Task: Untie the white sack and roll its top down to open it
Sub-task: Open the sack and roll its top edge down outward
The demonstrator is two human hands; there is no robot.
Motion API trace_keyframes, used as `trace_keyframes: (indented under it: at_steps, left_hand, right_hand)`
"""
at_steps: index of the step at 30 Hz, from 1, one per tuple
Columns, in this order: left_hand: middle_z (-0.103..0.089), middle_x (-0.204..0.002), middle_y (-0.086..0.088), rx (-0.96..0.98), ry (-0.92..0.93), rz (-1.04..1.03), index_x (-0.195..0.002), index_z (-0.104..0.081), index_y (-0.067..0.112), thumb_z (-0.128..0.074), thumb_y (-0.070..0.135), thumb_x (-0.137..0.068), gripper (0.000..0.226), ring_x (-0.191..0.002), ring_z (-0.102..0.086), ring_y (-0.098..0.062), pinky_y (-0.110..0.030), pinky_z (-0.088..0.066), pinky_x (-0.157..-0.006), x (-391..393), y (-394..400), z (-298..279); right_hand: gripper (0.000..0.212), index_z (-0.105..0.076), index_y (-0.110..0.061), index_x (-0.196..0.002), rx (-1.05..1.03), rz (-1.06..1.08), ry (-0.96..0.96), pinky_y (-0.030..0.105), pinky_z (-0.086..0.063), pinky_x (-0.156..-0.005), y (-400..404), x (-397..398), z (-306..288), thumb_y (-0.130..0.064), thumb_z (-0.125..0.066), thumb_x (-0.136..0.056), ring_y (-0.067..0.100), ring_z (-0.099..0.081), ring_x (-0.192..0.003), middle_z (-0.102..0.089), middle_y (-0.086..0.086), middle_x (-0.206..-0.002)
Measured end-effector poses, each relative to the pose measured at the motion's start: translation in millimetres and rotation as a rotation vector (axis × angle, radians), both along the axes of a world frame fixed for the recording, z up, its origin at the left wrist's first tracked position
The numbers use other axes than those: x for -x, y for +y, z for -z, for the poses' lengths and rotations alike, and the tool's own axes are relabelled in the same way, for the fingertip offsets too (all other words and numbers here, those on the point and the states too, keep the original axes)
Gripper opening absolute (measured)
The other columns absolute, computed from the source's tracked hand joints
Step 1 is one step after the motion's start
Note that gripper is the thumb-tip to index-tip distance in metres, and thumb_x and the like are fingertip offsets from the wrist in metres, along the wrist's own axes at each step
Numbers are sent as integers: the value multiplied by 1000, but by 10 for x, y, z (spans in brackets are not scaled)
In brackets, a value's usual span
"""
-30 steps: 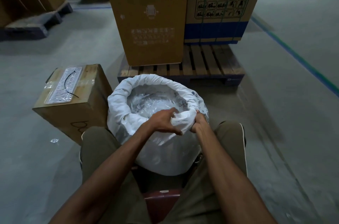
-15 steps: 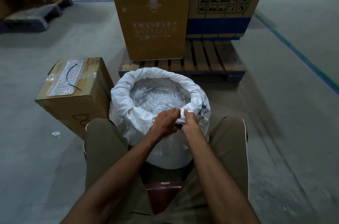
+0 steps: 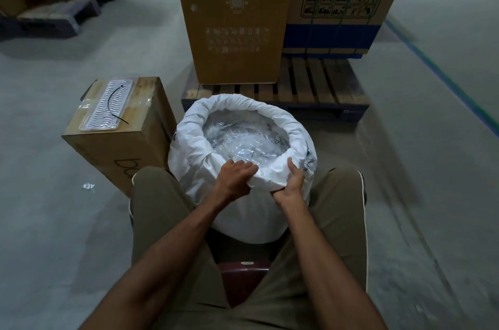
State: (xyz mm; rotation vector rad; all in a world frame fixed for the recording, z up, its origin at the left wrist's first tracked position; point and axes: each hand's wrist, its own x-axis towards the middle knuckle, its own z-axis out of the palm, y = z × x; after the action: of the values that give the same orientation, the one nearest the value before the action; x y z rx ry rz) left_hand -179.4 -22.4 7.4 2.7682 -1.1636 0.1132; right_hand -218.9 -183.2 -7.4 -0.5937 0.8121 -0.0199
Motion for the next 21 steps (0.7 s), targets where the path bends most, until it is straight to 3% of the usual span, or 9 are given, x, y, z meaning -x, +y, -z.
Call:
trace_keyframes:
  at_steps: [2, 4, 6, 8, 11, 15, 17, 19, 21]
  left_hand:
    - [-57, -72, 1, 24, -134, 65, -80, -53, 20, -64, 10, -48, 35, -66, -58, -27, -33, -40, -57, 39, 11, 113]
    - [-56, -73, 2, 69, -215, 88, -81, -53, 21, -55, 11, -56, 28, -67, -56, -27, -35, -42, -58, 104, 31, 206]
    - [-59, -79, 0, 176, -182, 14, -87, -54, 21, -51, 17, -62, 26, -74, -60, -30, -38, -44, -66, 118, 68, 265]
    - [-60, -92, 2, 355, -61, -120, -97, -57, 22, -58, 25, -58, 39, -95, -63, -31, -41, -44, -84, 125, 120, 216]
    - [-53, -125, 9, 690, 118, -467, -123, -56, 28, -76, 31, -52, 73, -129, -43, -17, -38, -28, -108, 265, 192, 139]
    - [-42, -139, -4, 1529, 616, -1121, -140, -41, 18, -72, 53, -60, 93, -134, -41, -28, -46, -38, -111, 516, 93, -202]
    - [-32, -151, -14, 1561, 762, -1430, -148, -30, 14, -76, 56, -72, 98, -141, -35, -34, -50, -35, -114, 409, 50, -337]
    - [-24, -158, -22, 1486, 897, -1625, -154, -21, 4, -74, 54, -82, 103, -144, -32, -39, -49, -33, -115, 354, 6, -457]
    - [-40, -152, -25, 1587, 993, -1662, -150, -32, -4, -70, 42, -92, 83, -136, -47, -40, -46, -43, -106, 282, -31, -338]
  right_hand:
    - [77, -63, -7, -128, 101, -95, 115, 48, -59, -88, 100, -4, -36, -56, -83, -71, 38, -72, -100, -72, 18, -118]
    - [58, -66, -6, -110, 33, -170, 201, 40, -57, -74, 236, 36, -104, -56, -74, -83, 29, -69, -82, -71, 14, -98]
    - [51, -65, -2, -114, -24, -133, 222, 44, -56, -77, 355, 35, -82, -46, -72, -90, 33, -69, -92, -71, 17, -106]
    - [56, -61, 2, -131, -44, -54, 214, 46, -58, -82, 453, 12, -41, -38, -71, -93, 36, -67, -109, -69, 20, -125]
    - [61, -58, 6, -131, -115, 15, 179, 53, -58, -84, 556, -16, 114, -42, -68, -95, 38, -67, -108, -67, 21, -126]
    - [55, -63, -3, -127, -222, 12, 79, 43, -61, -62, 628, 123, 144, -49, -58, -98, 37, -73, -90, -74, 21, -107]
    - [49, -63, -6, -128, -226, 37, 33, 38, -60, -51, 653, 169, 172, -45, -56, -101, 33, -76, -77, -77, 17, -96]
    - [48, -63, -5, -129, -212, 31, -3, 38, -61, -52, 663, 204, 156, -43, -56, -101, 33, -73, -86, -74, 17, -105]
    - [48, -63, -5, -128, -174, 43, -25, 38, -62, -59, 648, 199, 177, -44, -56, -101, 33, -70, -97, -72, 18, -113]
